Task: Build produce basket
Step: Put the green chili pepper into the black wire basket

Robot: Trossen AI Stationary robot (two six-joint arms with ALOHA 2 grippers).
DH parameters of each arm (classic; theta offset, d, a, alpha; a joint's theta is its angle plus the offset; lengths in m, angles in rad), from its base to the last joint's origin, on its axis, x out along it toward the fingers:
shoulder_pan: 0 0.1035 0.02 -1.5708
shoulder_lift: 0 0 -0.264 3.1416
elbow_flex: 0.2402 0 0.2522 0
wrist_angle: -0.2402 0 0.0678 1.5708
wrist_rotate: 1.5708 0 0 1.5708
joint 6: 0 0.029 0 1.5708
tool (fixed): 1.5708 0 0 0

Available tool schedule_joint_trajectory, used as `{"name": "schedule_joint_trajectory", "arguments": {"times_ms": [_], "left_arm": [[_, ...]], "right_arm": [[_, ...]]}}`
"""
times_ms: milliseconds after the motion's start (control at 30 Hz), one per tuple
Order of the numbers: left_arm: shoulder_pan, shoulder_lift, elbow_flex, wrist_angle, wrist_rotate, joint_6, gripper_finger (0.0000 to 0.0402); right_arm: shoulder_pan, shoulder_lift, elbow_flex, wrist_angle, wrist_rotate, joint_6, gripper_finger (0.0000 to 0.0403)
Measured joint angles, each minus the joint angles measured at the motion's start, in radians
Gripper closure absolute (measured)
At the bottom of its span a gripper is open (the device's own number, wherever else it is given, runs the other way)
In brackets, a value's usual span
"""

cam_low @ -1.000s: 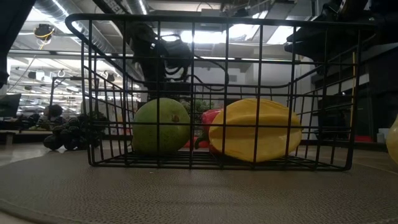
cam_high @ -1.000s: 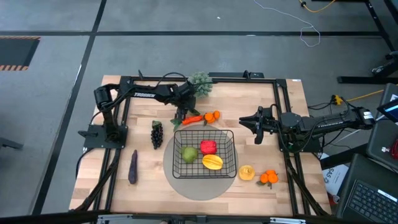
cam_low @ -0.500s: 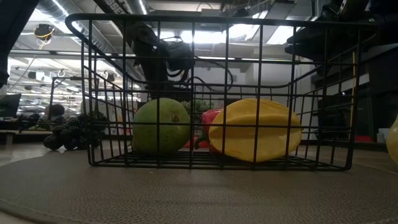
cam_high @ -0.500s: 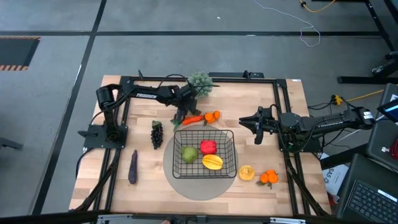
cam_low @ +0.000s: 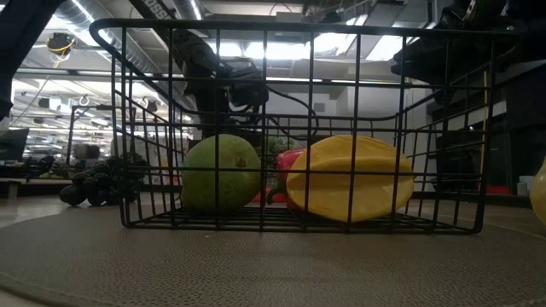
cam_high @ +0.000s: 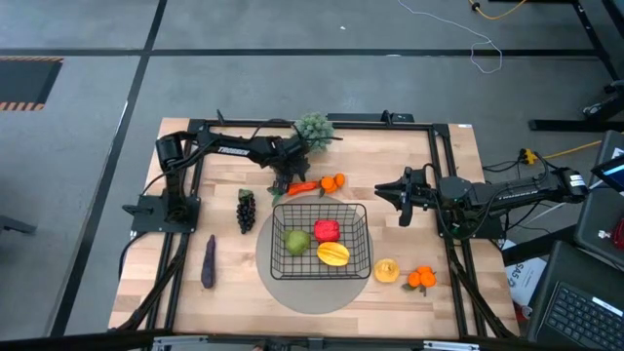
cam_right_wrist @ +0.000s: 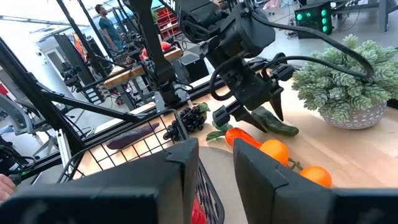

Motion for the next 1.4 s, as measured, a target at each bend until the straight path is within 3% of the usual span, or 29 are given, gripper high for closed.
{"name": "schedule_joint_trajectory", "arguments": {"times_ms": [300,633,867,1067,1200,1400], "left_arm": [[-0.003,0.000,-0.001,-0.026,0.001,-0.053,0.0243],[-0.003,0.000,-0.002,-0.041,-0.001,-0.204,0.0360],[-0.012,0.001,-0.002,-0.038,-0.023,-0.285,0.0360],[-0.046,-0.026,-0.005,-0.081,-0.125,-0.284,0.0360],[-0.078,-0.088,-0.004,-0.126,-0.220,-0.288,0.0360],[-0.128,-0.209,-0.003,-0.226,-0.241,-0.343,0.0361]], "right_arm": [[0.000,0.000,0.000,0.001,0.000,0.000,0.0306],[0.000,0.000,0.000,0.001,0.000,0.000,0.0306],[0.000,0.000,0.000,0.001,0.000,-0.001,0.0306],[0.000,0.000,0.000,0.001,0.000,-0.001,0.0306],[0.000,0.000,0.000,0.001,0.000,-0.003,0.0306],[0.000,0.000,0.000,0.001,0.000,-0.002,0.0306]]}}
